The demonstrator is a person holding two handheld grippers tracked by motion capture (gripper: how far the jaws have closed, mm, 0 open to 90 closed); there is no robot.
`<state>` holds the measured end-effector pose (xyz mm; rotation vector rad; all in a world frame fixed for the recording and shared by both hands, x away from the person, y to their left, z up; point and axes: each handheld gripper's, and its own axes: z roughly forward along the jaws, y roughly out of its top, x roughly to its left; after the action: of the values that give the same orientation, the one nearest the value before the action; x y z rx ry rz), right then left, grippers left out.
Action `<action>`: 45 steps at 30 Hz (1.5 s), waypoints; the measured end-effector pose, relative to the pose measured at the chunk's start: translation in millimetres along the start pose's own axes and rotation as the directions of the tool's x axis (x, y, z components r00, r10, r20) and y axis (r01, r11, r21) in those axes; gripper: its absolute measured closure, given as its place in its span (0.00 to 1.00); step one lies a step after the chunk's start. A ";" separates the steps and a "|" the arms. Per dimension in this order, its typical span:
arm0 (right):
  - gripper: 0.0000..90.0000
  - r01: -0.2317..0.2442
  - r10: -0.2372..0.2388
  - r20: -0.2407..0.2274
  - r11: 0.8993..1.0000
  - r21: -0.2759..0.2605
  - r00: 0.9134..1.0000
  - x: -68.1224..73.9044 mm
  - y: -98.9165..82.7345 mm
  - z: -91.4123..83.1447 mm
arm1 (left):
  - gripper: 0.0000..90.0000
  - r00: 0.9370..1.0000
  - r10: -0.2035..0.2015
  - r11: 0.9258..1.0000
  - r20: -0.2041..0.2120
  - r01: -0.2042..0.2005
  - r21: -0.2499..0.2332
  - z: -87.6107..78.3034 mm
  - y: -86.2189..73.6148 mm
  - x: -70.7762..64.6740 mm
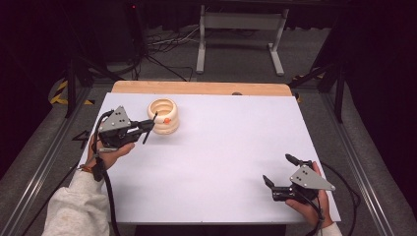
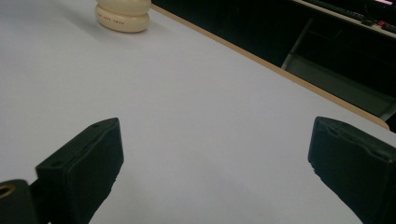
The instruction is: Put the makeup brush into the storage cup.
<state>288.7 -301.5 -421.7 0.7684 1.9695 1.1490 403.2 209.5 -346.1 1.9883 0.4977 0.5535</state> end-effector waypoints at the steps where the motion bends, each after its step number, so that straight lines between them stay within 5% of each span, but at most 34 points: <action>1: 0.04 -0.001 0.001 0.000 1.000 0.000 1.000 -0.1 0.0 0.0 | 0.93 1.000 -0.008 1.000 -0.007 0.008 -0.016 -1.1 -0.3 0.7; 21: 0.03 -0.012 0.012 0.000 1.000 -0.018 1.000 -0.9 0.2 -1.1 | 0.93 0.995 -0.080 0.981 -0.064 0.067 -0.183 -10.2 8.7 6.9; 45: 0.03 -0.001 0.001 -0.004 1.000 -0.017 1.000 -0.2 0.2 -0.7 | 0.93 0.990 -0.106 0.957 -0.094 0.076 -0.280 0.0 26.8 24.7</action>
<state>288.2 -301.9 -421.3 0.7588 1.9605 1.1667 426.4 211.4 -317.9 1.6683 0.5452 0.6385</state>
